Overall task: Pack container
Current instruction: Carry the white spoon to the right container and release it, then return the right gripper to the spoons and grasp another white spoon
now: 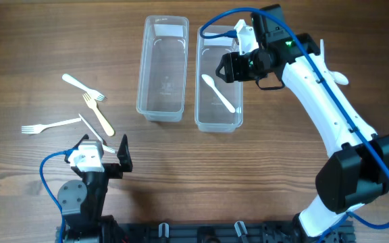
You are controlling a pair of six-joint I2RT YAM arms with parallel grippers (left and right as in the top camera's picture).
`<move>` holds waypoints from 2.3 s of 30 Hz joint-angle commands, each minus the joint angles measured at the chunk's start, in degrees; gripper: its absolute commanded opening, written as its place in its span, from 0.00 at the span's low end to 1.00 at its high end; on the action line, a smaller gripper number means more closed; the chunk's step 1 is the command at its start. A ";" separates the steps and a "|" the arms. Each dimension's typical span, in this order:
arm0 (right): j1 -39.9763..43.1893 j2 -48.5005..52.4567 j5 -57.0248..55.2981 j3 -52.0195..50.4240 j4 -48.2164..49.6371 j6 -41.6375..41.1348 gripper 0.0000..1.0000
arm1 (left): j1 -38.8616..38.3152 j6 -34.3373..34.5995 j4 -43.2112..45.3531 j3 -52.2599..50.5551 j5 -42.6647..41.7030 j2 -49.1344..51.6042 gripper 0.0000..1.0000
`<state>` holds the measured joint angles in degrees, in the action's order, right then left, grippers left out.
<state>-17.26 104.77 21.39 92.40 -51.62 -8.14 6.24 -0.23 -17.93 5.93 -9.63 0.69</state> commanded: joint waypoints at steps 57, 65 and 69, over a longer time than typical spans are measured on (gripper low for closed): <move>30.73 24.37 -17.42 0.85 27.85 37.94 0.36 | -0.39 -1.07 0.15 -0.35 0.13 -0.42 1.00; 30.73 24.37 -17.42 0.85 27.12 37.88 0.27 | -0.39 -1.05 0.15 -0.35 0.13 -0.42 1.00; 30.73 24.37 -17.42 0.85 26.71 37.48 0.19 | -0.39 -1.05 0.15 -0.35 0.13 -0.42 1.00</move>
<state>13.54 128.68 2.96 92.82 -24.49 29.65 6.24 -0.23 -17.96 5.93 -9.63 0.69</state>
